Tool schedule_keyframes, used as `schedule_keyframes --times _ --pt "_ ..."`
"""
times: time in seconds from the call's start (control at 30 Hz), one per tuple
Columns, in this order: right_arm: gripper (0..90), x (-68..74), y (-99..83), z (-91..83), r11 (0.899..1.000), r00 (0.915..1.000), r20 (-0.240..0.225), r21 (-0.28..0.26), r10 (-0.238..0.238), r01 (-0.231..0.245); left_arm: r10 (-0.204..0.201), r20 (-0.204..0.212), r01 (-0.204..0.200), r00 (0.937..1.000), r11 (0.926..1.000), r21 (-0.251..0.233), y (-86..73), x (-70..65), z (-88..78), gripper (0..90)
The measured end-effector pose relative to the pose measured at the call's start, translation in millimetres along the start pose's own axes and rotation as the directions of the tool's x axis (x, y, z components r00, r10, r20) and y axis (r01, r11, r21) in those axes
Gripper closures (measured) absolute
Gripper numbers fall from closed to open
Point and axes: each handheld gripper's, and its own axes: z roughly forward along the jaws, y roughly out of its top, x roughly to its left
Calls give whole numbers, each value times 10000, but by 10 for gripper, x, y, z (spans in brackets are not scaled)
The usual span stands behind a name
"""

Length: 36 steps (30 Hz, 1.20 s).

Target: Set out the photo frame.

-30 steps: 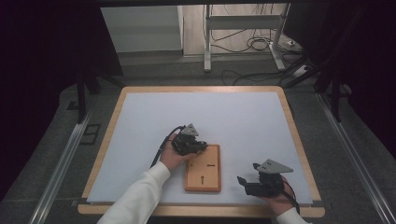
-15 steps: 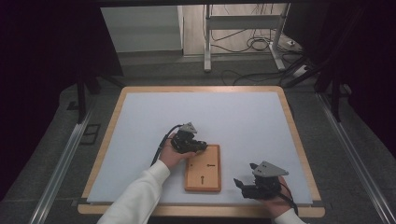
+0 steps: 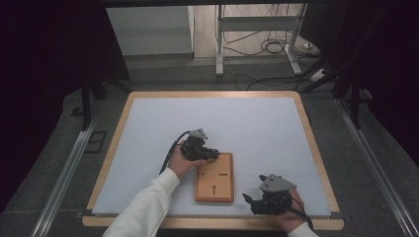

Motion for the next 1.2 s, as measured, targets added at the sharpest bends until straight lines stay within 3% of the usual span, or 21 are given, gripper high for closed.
schedule_keyframes --times 0.27,0.3,0.67,0.8,1.0,1.2 --pt "172 101 21 31 9988 9987 -201 130 -479 481 -387 318 387 9987 9993 -9 9 50 0 822" --pt "169 137 26 49 9971 9972 -161 221 -725 728 -399 362 399 9985 9992 -2 12 58 1 822" --pt "120 339 57 207 9871 9896 -71 705 -1439 1441 -697 745 691 9948 9976 110 39 131 6 819" --pt "110 418 88 270 9797 9822 276 817 -1857 1829 -702 797 690 9943 9975 179 49 141 7 820" --pt "110 498 134 360 9635 9645 701 1035 -2548 2470 -704 890 685 9935 9973 252 62 162 8 821" --pt "115 542 199 424 9593 9560 989 892 -2763 2680 -733 880 714 9934 9971 247 61 161 9 820"
